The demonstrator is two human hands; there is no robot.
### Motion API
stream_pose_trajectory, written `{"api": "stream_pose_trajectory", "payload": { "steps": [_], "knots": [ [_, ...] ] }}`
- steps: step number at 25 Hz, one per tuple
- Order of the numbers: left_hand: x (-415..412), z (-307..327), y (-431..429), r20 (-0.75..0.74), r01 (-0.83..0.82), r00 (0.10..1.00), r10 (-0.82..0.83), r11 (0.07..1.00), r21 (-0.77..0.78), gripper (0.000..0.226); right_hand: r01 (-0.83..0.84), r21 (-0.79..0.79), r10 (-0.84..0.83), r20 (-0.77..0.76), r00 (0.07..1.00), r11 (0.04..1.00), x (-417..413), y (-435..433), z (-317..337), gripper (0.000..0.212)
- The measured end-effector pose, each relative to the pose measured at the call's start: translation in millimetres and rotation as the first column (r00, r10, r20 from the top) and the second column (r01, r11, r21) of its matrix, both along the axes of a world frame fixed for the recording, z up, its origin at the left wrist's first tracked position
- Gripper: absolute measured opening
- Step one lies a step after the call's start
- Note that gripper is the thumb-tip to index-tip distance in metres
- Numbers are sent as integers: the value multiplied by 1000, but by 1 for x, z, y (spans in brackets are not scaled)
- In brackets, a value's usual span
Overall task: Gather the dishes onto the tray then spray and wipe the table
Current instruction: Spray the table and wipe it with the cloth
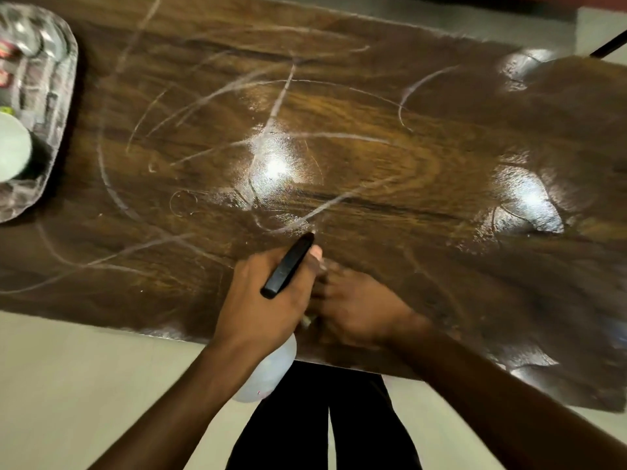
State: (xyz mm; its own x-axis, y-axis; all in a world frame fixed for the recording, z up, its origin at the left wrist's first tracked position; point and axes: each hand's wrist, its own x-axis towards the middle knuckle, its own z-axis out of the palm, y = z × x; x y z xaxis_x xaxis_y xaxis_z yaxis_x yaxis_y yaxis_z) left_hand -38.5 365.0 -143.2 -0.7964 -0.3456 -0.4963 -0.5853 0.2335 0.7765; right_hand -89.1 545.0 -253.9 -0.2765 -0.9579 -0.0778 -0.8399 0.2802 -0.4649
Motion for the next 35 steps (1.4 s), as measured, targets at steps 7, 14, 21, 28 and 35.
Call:
{"api": "stream_pose_trajectory", "payload": {
  "steps": [7,14,21,28,35],
  "knots": [
    [-38,-6,1,44,-59,997,56,997,52,41,952,59,-950,-65,304,300,-126,18,7,74],
    [-89,-7,-2,33,-39,999,40,999,-34,60,69,-138,-73,-25,997,988,-48,-31,-3,57],
    [-125,-5,1,-17,-48,999,48,998,30,42,842,68,-834,-116,540,535,-228,66,6,72],
    [-160,-5,19,20,-22,1000,23,1000,-10,62,438,63,-442,123,888,897,-150,-33,18,39],
    [-188,-8,32,0,-91,996,91,993,71,45,661,129,-651,-113,751,740,-302,63,9,72]
  ]
}}
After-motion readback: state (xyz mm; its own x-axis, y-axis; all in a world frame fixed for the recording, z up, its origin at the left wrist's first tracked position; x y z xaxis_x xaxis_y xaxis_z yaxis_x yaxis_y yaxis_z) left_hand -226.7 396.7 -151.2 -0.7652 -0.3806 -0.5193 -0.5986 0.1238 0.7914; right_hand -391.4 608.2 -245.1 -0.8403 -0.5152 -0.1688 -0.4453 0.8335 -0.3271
